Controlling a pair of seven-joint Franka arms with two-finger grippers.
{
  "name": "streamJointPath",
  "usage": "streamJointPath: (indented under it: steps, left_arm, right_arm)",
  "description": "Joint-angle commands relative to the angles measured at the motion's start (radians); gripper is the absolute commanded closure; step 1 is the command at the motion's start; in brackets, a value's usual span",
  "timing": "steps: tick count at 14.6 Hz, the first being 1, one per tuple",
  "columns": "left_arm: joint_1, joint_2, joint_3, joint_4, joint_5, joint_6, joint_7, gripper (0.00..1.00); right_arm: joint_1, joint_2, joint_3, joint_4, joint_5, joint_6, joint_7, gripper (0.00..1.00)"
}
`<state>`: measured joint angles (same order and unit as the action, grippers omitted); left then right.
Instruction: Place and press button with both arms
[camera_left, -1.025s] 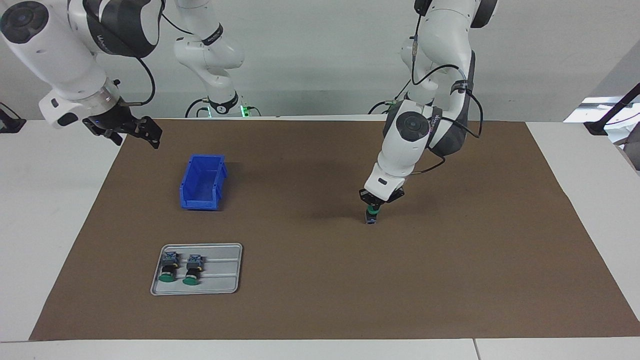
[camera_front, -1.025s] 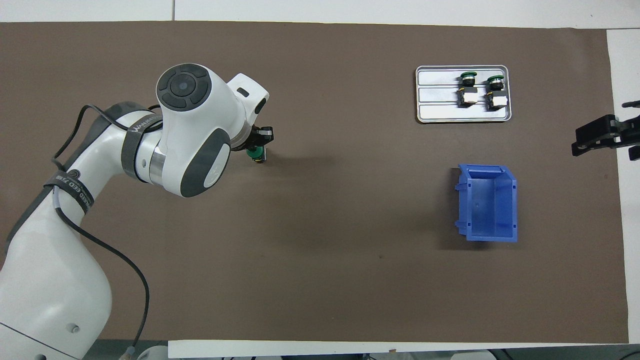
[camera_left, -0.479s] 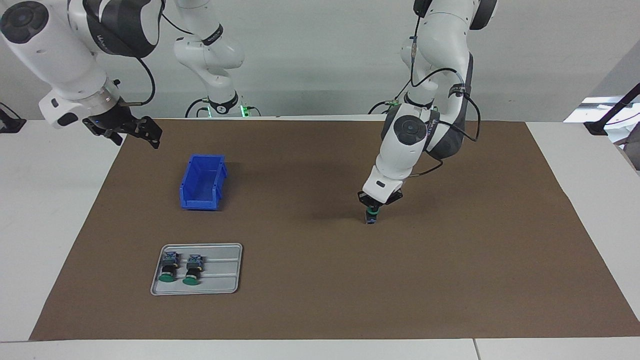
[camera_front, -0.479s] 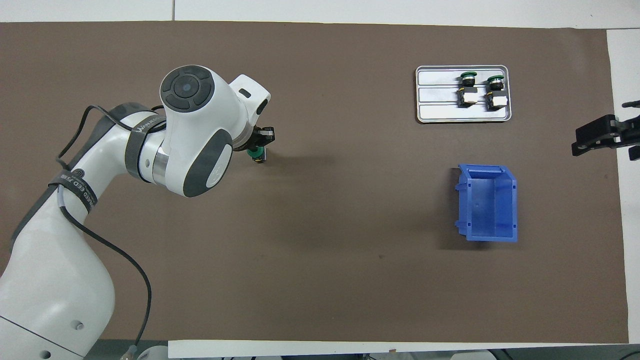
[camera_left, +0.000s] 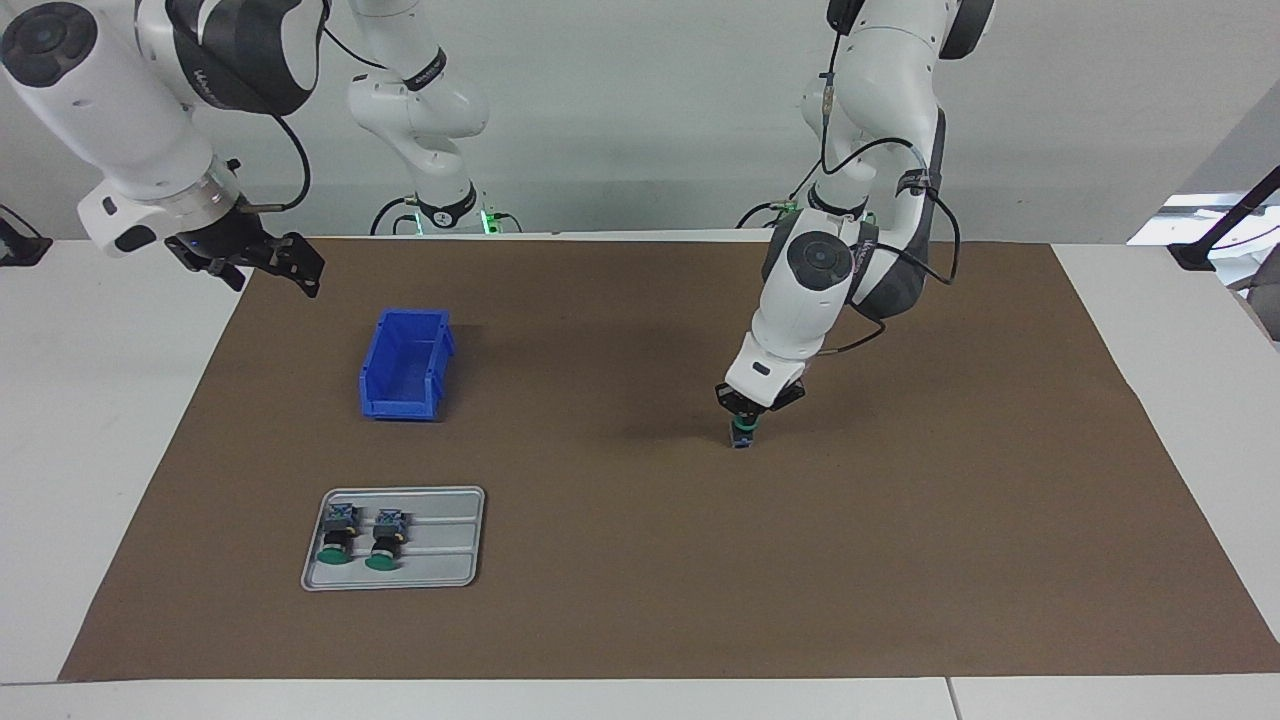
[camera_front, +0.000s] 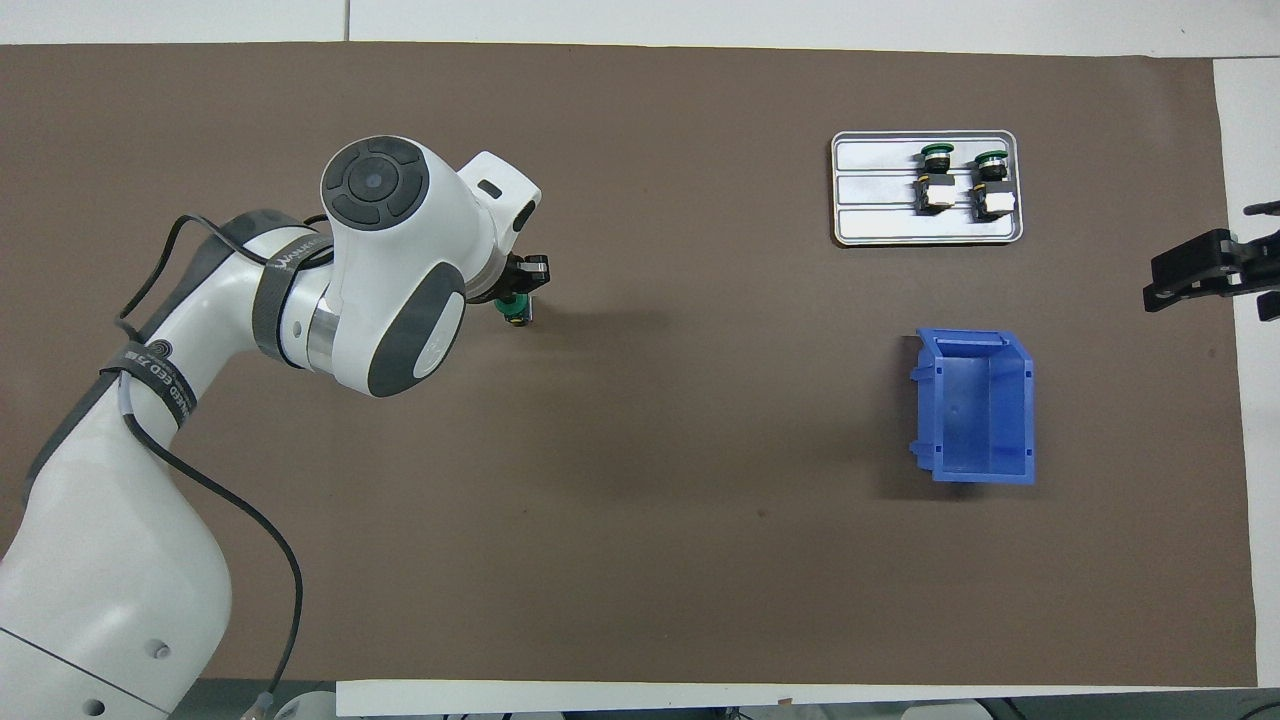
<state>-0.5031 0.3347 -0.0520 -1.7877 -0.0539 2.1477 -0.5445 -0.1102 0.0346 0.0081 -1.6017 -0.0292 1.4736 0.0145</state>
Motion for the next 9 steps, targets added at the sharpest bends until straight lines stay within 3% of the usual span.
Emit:
streamJointPath:
  steps: [1, 5, 9]
  left_arm:
    - [-0.002, -0.019, 0.009, -0.013, 0.011, 0.011, -0.011, 0.94]
    - [0.018, -0.052, 0.02, 0.044, 0.011, -0.072, -0.006, 0.79]
    - [0.072, -0.092, 0.02, 0.045, 0.017, -0.12, -0.003, 0.27]
  right_arm:
    - [0.003, -0.022, -0.007, -0.026, 0.006, 0.001, -0.019, 0.01]
    - [0.003, -0.022, -0.007, -0.026, 0.006, 0.001, -0.019, 0.01]
    - [0.003, -0.022, -0.007, -0.026, 0.006, 0.001, -0.019, 0.01]
